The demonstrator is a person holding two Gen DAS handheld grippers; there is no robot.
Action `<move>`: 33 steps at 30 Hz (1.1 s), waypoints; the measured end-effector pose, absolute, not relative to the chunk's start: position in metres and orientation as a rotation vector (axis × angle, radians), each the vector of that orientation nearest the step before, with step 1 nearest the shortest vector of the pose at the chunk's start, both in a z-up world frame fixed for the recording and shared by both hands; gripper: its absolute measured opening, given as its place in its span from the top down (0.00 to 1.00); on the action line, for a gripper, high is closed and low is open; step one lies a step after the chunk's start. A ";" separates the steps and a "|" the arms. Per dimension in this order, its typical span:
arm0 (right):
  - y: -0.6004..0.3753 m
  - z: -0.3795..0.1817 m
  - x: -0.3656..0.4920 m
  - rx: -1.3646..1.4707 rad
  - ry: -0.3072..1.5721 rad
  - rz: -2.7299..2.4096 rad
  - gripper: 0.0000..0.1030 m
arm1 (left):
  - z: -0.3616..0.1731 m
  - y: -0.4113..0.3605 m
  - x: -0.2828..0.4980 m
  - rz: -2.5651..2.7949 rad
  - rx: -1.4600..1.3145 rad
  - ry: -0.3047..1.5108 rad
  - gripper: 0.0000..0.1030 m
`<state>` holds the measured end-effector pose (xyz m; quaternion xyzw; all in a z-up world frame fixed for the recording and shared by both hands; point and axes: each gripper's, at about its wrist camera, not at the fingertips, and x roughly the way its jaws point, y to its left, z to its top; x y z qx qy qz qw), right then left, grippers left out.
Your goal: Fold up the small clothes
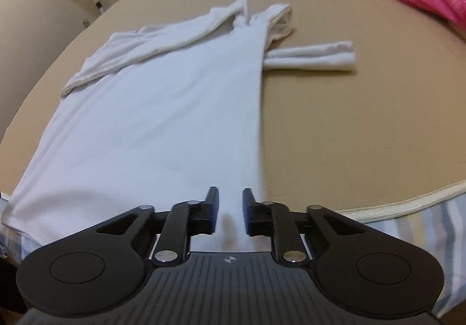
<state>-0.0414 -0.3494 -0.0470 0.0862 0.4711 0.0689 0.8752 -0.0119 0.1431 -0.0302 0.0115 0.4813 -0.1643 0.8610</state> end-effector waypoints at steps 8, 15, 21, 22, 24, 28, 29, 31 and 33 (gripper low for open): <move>-0.363 -0.033 -0.018 0.238 0.888 0.051 0.82 | -0.074 0.097 0.016 -0.283 0.173 1.221 0.82; -0.421 -0.015 0.029 0.586 0.677 -0.083 0.82 | -0.042 0.090 0.050 -0.248 0.008 1.046 0.81; -0.442 -0.044 0.087 0.775 0.699 -0.128 0.77 | -0.075 0.076 0.073 -0.172 0.078 1.158 0.81; -0.444 -0.051 0.096 0.791 0.707 -0.136 0.73 | -0.075 0.073 0.075 -0.179 0.094 1.144 0.81; -0.447 -0.063 0.111 0.822 0.724 -0.168 0.69 | -0.075 0.070 0.074 -0.194 0.115 1.129 0.81; -0.450 -0.088 0.145 0.813 0.823 -0.231 0.72 | -0.084 0.074 0.065 -0.212 0.108 1.115 0.81; -0.450 -0.091 0.150 0.808 0.818 -0.244 0.74 | -0.085 0.073 0.065 -0.214 0.108 1.112 0.81; -0.453 -0.090 0.160 0.795 0.795 -0.268 0.90 | -0.087 0.071 0.067 -0.217 0.121 1.104 0.81; -0.451 -0.084 0.167 0.737 0.778 -0.263 0.96 | -0.089 0.067 0.068 -0.220 0.149 1.091 0.81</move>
